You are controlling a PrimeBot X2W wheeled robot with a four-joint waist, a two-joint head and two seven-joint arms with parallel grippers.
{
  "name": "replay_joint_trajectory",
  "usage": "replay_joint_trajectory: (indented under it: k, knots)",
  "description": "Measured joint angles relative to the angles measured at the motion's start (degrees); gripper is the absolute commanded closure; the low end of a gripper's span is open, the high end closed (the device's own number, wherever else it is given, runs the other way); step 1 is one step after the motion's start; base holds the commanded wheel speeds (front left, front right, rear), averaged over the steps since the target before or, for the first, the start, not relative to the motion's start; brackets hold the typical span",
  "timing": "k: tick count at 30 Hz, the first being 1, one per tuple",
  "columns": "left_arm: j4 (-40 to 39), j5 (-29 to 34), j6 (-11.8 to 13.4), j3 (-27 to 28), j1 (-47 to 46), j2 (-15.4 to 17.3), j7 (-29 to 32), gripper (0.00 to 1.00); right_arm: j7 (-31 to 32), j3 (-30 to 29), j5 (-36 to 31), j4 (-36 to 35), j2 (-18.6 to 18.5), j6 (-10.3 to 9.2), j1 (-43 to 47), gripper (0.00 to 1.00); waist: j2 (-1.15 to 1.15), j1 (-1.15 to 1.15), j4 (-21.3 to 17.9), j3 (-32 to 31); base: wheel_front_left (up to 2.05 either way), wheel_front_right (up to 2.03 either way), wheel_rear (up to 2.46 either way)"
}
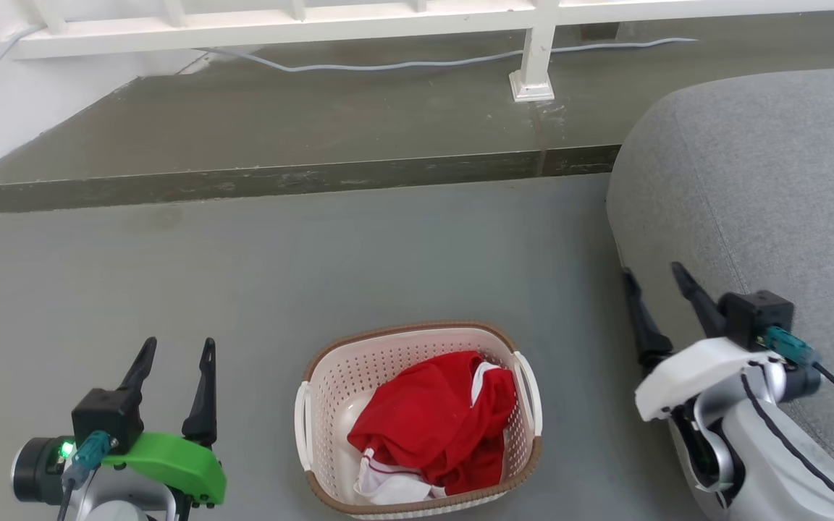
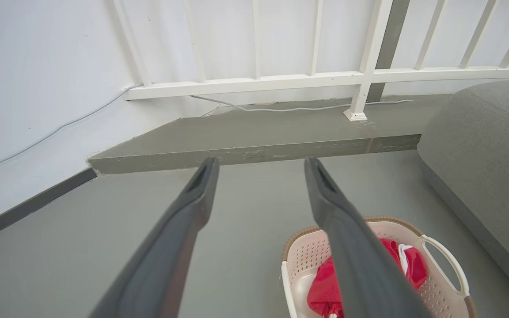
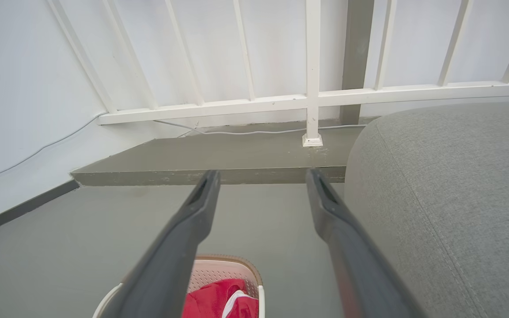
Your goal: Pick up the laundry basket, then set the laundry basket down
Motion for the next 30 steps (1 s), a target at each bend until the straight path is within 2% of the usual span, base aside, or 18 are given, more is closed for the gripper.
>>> replay_joint_trajectory:
  k: [8, 30]
  knots:
    - [-2.0, 1.56, 0.0, 1.82, 2.3, -1.37, 0.02, 0.0, 0.0, -2.96, -2.79, -1.35, 0.14, 0.0, 3.31, 0.0, 0.0, 0.0, 0.14, -0.3, 0.0, 0.0, 0.0]
    - [-7.3, 7.44, 0.0, 4.58, 6.2, -3.77, 3.3, 0.0, 0.84, -6.37, -7.56, -6.14, 2.37, 0.0, 8.21, 0.0, 0.0, 0.0, 0.11, -0.27, 0.0, 0.0, 0.0]
